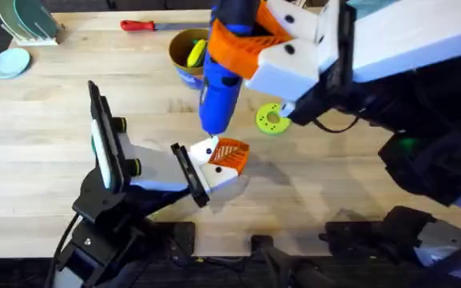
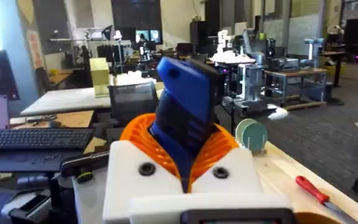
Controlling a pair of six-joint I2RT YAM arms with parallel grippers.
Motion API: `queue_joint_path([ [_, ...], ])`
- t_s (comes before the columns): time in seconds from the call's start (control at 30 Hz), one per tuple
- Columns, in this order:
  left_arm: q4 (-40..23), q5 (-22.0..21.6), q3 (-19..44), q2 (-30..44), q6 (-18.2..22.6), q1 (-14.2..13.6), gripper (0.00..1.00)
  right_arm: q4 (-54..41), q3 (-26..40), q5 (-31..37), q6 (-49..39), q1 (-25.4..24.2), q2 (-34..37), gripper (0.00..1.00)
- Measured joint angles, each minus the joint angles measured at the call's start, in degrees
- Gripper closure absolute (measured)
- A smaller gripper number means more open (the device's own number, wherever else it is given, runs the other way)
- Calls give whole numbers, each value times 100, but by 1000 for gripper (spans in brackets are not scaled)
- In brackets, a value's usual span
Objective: Pick up the gripper from the table and insert it into the empty holder that is missing its gripper. Then pick up a screw, insert it into the mounting hole, and use the screwdriver to tighten it. Finally, clean up the table by picking up the vegetable and placing it into the bucket.
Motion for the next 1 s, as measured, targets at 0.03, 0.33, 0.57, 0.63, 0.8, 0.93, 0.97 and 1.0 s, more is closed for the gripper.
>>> queue_joint_path([
  [0.03,0,0,0,0,0,0,995,25,0,-27,-51,40,40,984],
  [0.33,0,0,0,0,0,0,995,21,0,-187,-258,145,209,984],
  [0.57,0,0,0,0,-2,0,995,25,0,-225,-273,177,236,984],
  [0.63,0,0,0,0,0,0,995,29,0,-227,-273,179,280,984],
  [0.8,0,0,0,0,0,0,995,22,0,-227,-268,184,476,984],
  [0.93,0,0,0,0,0,0,995,19,0,-226,-251,184,589,984],
  [0.97,0,0,0,0,0,0,995,18,0,-227,-241,184,594,984],
  [1.0,0,0,0,0,0,0,995,14,0,-227,-216,184,596,984],
])
